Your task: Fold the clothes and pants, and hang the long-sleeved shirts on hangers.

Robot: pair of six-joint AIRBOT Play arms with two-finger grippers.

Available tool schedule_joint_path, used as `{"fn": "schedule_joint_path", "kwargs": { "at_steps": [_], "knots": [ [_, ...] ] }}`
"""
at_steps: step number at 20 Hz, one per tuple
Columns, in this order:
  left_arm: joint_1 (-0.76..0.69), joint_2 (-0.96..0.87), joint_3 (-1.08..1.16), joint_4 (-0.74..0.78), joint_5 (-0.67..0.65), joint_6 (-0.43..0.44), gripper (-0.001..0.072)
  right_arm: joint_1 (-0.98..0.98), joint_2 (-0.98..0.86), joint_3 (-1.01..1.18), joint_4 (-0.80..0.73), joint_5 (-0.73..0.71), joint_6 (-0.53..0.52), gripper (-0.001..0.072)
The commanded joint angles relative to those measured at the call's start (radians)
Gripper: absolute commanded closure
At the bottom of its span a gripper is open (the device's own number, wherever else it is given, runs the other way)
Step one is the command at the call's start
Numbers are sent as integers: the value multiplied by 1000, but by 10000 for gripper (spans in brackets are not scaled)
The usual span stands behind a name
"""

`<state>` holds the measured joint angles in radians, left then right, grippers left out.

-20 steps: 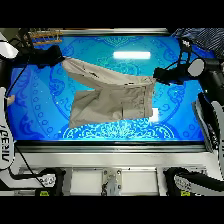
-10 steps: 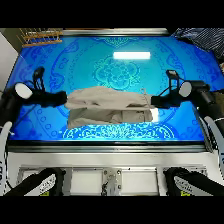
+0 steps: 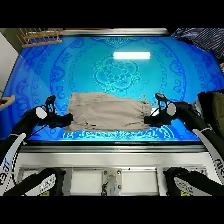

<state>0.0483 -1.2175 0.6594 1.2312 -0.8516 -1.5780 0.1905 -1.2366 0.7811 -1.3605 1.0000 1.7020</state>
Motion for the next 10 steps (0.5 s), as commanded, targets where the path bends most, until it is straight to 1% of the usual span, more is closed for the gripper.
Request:
{"fn": "schedule_joint_path", "kwargs": {
  "at_steps": [1, 2, 3, 4, 5, 6, 8, 10],
  "knots": [
    [-1, -28, 24, -1, -2, 0, 702, 6, 1, -29, 45, -17, -5, 691],
    [-1, -28, 43, 0, -23, 0, 702, 5, 4, -28, 58, -17, -5, 679],
    [-1, -26, 62, 0, -49, 1, 698, 0, 12, -23, 83, -17, -29, 550],
    [-1, -14, 83, 0, -76, 10, 475, -10, 29, -13, 113, -12, -81, 318],
    [-1, 11, 108, 0, -101, 11, 225, -32, 55, 2, 159, 8, -133, 177],
    [-1, 39, 132, 6, -124, 11, 153, -63, 81, 21, 195, 41, -165, 176],
    [-1, 111, 167, 8, -167, 11, 154, -158, 132, 47, 238, 117, -229, 167],
    [-1, 188, 172, 0, -180, 10, 155, -272, 147, 44, 264, 173, -288, 160]
  ]
}}
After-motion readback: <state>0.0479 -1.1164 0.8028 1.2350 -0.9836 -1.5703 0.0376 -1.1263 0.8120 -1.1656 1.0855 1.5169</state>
